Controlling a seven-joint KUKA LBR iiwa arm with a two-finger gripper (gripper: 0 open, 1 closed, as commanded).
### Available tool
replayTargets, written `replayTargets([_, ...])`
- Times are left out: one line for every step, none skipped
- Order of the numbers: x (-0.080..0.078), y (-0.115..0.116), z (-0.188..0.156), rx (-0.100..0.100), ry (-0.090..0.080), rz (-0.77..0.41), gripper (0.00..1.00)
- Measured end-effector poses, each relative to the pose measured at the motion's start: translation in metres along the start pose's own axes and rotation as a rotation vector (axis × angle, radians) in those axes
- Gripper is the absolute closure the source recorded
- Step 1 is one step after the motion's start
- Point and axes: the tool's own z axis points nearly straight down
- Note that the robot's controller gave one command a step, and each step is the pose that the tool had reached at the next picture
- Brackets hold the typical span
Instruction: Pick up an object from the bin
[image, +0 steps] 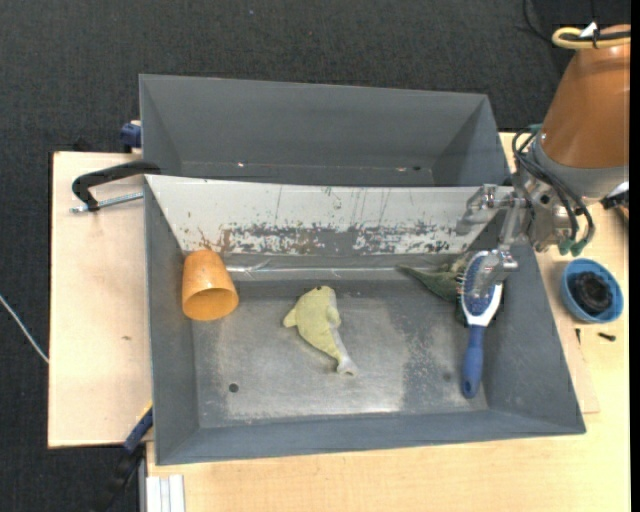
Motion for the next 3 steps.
replayTargets([0.003,0.057,0.139,-0.003,0.01,-0.019,0.0])
replayTargets([-0.016,0.166,0.176,0.002,-0.002,-0.185,0.0])
replayTargets([-0.017,0.165,0.175,0.0,-0.004,-0.181,1.0])
